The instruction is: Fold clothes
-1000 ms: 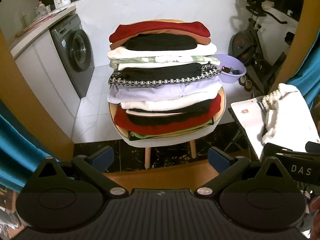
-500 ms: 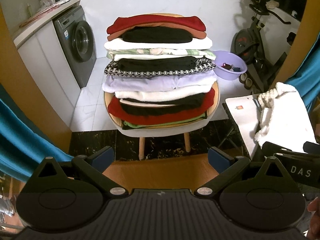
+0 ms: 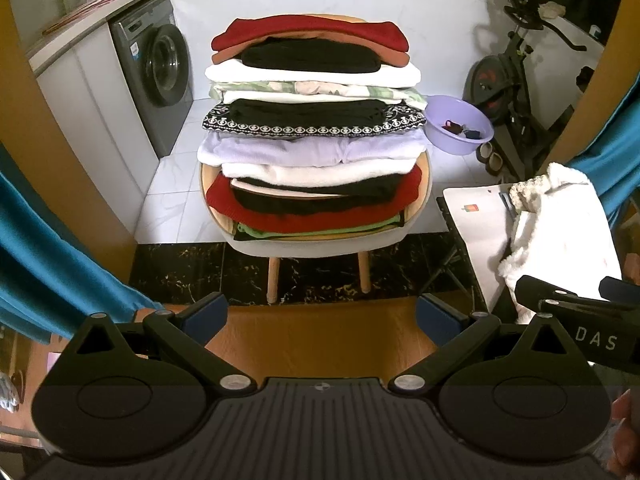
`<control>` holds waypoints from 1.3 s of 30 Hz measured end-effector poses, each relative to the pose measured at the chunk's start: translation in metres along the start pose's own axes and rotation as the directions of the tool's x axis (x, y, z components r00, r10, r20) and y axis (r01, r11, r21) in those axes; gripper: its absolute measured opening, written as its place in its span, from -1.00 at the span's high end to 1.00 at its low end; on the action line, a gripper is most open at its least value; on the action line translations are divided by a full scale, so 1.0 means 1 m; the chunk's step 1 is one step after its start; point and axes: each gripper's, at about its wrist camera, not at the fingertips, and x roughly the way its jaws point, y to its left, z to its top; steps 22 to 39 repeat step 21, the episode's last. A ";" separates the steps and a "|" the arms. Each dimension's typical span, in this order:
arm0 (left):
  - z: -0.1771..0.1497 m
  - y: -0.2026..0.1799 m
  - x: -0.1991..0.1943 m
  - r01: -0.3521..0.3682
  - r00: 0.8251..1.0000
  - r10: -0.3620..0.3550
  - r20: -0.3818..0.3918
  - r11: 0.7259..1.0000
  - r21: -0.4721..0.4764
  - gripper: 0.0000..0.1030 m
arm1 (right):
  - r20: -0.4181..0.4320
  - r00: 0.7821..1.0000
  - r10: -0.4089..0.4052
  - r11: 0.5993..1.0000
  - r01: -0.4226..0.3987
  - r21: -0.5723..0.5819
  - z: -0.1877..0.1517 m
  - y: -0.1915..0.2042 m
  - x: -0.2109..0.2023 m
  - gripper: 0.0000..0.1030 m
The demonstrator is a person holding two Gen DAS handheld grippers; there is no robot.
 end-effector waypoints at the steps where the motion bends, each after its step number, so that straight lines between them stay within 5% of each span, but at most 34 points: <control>1: 0.000 0.000 -0.001 -0.001 1.000 0.001 0.001 1.000 -0.002 -0.99 | 0.001 1.000 0.001 1.000 -0.001 -0.003 0.000 0.000 0.000 -0.98; 39: -0.004 -0.010 -0.006 0.000 1.000 0.000 0.030 1.000 0.021 -0.99 | 0.004 1.000 0.000 1.000 0.000 -0.003 -0.003 -0.005 -0.003 -0.98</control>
